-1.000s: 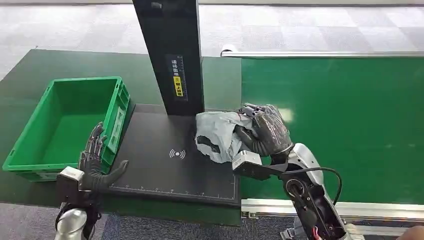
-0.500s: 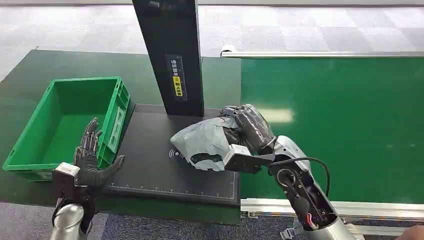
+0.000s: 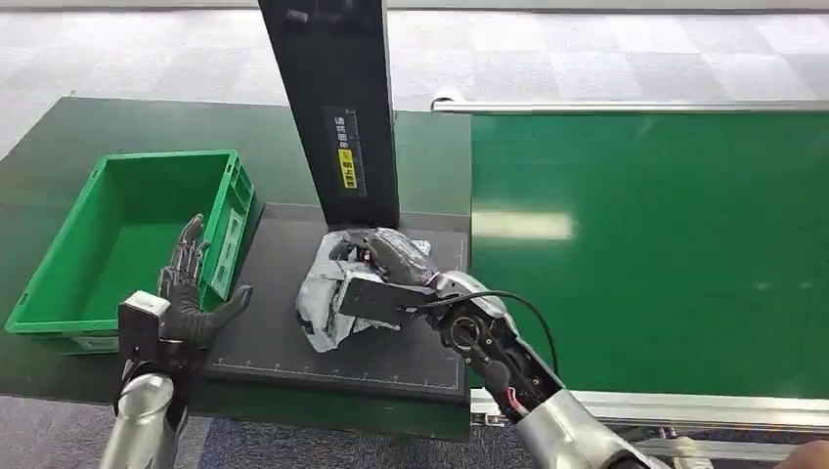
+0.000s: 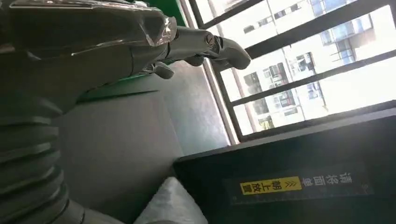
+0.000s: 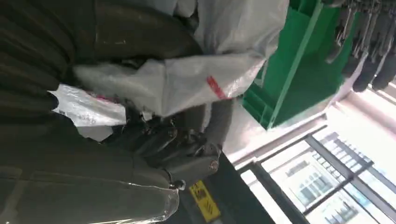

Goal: Moved the parcel from conveyor to table for the left to box.

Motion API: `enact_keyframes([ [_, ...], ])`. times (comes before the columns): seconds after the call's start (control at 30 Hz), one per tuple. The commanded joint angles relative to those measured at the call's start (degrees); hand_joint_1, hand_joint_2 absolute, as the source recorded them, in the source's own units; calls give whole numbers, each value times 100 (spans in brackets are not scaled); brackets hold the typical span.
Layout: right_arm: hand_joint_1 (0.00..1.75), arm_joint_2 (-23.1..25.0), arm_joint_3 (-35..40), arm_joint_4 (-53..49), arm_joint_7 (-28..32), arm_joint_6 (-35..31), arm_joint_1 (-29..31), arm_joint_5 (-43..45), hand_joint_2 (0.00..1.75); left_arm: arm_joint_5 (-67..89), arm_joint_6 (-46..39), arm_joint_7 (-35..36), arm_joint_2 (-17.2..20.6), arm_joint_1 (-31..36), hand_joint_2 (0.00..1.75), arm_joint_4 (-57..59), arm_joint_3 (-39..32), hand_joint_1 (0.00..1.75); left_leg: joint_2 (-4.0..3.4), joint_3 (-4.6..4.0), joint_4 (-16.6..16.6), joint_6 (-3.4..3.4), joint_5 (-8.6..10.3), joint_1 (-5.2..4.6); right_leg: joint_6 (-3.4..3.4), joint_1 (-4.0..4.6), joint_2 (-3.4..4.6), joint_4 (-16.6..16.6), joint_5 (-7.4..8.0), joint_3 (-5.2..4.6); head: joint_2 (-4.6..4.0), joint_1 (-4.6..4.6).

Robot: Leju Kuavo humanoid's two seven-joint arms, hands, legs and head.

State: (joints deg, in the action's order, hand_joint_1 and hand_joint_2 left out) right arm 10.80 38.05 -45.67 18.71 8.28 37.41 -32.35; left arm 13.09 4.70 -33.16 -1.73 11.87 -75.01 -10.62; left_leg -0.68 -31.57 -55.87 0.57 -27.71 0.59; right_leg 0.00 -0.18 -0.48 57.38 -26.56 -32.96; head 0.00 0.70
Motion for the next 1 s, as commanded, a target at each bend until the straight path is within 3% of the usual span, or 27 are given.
enact_keyframes([
  [0.03, 0, 168, -118, 1268, 37, -50, 334, 575, 175, 35, 34, 134, 90, 395, 175, 754, 308, 0, 15, 4, 6, -6, 6, -4, 5, -4, -7, -8, 3, 9, 0, 0],
  [0.17, 0, -131, -370, 672, 105, 281, 196, 1028, 175, 11, 90, 114, 120, 384, 175, 813, 382, 0, 24, -3, 2, -4, 7, -5, 4, -5, -17, -5, 1, 6, 0, 0],
  [0.6, 0, -108, -376, 650, 109, 261, 166, 1050, 175, 2, 107, 107, 128, 372, 175, 799, 389, 0, 12, -1, 0, -3, 3, -2, 3, -3, -6, -5, 2, 2, 0, 2],
  [0.7, 0, -297, -594, 250, 209, 288, 45, 1389, 175, -90, 233, 63, 152, 291, 175, 762, 414, 0, 13, -2, 1, -5, 4, -4, 4, -4, -8, -6, 2, 2, 0, 0],
  [0.83, 0, -659, -1162, -648, 408, 1009, -313, 2408, 175, -242, 603, -29, 234, 42, 175, 479, 456, 0, 22, 2, 5, -6, 5, -2, 5, -2, -13, -14, 2, 10, 0, 0],
  [1.0, 0, -1075, -1915, -1772, 413, 864, -994, 2799, 175, -596, 1659, -152, 524, -442, 175, -103, 592, 0, 17, -2, 1, -4, 0, -2, 3, -3, -11, -8, -2, 5, 0, 0],
])
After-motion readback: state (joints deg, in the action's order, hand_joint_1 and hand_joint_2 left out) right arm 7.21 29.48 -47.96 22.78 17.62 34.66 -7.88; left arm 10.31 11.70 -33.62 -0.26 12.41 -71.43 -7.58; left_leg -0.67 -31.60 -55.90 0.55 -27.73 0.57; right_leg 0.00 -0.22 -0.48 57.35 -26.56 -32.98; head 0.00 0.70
